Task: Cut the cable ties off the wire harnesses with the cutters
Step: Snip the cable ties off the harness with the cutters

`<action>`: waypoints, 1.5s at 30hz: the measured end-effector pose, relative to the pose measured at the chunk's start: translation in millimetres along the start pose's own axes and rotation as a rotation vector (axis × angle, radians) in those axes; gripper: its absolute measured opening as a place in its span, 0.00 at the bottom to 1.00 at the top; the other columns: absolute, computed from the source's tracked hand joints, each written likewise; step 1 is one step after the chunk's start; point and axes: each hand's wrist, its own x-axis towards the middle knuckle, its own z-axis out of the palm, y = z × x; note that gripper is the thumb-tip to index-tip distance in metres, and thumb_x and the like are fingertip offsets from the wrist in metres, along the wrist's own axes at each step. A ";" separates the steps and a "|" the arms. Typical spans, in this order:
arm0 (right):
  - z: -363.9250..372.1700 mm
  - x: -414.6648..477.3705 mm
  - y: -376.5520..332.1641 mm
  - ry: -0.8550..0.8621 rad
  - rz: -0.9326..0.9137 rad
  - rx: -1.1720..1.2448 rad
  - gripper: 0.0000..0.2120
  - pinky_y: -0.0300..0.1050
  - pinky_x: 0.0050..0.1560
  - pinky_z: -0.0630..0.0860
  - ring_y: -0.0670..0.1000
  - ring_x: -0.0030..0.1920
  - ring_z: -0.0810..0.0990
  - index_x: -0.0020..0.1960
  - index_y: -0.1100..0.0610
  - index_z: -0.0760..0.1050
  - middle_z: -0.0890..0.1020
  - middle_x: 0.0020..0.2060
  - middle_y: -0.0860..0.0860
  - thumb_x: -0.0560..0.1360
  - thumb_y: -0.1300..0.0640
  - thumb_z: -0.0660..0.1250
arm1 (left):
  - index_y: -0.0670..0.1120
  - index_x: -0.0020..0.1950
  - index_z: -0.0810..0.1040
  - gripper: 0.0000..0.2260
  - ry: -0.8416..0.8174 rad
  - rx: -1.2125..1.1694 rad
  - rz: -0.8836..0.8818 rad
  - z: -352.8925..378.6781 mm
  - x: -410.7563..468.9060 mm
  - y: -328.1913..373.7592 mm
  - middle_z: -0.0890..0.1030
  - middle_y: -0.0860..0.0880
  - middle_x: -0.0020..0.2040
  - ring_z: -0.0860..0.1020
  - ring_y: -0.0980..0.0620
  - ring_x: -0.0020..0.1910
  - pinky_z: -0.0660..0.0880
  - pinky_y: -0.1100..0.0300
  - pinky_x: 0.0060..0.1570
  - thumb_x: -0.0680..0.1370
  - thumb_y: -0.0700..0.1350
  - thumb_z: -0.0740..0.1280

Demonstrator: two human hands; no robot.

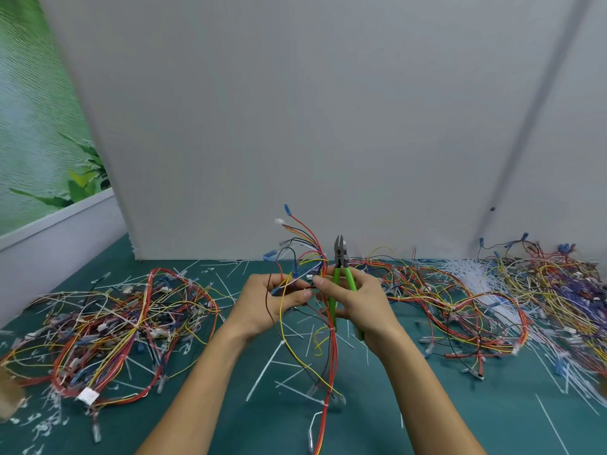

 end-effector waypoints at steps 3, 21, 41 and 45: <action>2.1 0.1 1.1 0.032 -0.054 -0.064 0.12 0.36 0.39 0.81 0.53 0.46 0.88 0.54 0.58 0.82 0.88 0.44 0.54 0.73 0.57 0.79 | 0.41 0.50 0.86 0.09 0.011 0.026 0.021 0.1 0.6 0.1 0.87 0.45 0.44 0.86 0.49 0.45 0.81 0.61 0.47 0.71 0.39 0.79; -3.2 -1.9 -6.0 -0.072 -0.119 -0.005 0.08 0.64 0.53 0.84 0.58 0.49 0.88 0.52 0.51 0.85 0.88 0.46 0.57 0.78 0.48 0.73 | 0.59 0.47 0.87 0.08 0.164 0.207 0.382 13.2 -0.5 -2.4 0.85 0.55 0.46 0.84 0.55 0.48 0.79 0.59 0.50 0.71 0.47 0.78; -0.3 4.2 9.9 -0.084 -0.318 -0.244 0.07 0.46 0.49 0.84 0.54 0.46 0.86 0.57 0.54 0.82 0.87 0.46 0.51 0.80 0.61 0.68 | 0.43 0.45 0.84 0.06 0.108 0.028 0.226 23.5 -1.9 5.2 0.85 0.55 0.37 0.81 0.61 0.36 0.76 0.69 0.41 0.73 0.35 0.76; -0.4 4.4 10.3 -0.077 -0.297 -0.299 0.07 0.46 0.48 0.83 0.53 0.45 0.85 0.56 0.51 0.82 0.87 0.45 0.51 0.81 0.58 0.69 | 0.42 0.43 0.82 0.07 0.164 -0.034 0.192 26.1 -2.3 4.9 0.84 0.54 0.35 0.81 0.60 0.34 0.77 0.67 0.39 0.71 0.32 0.77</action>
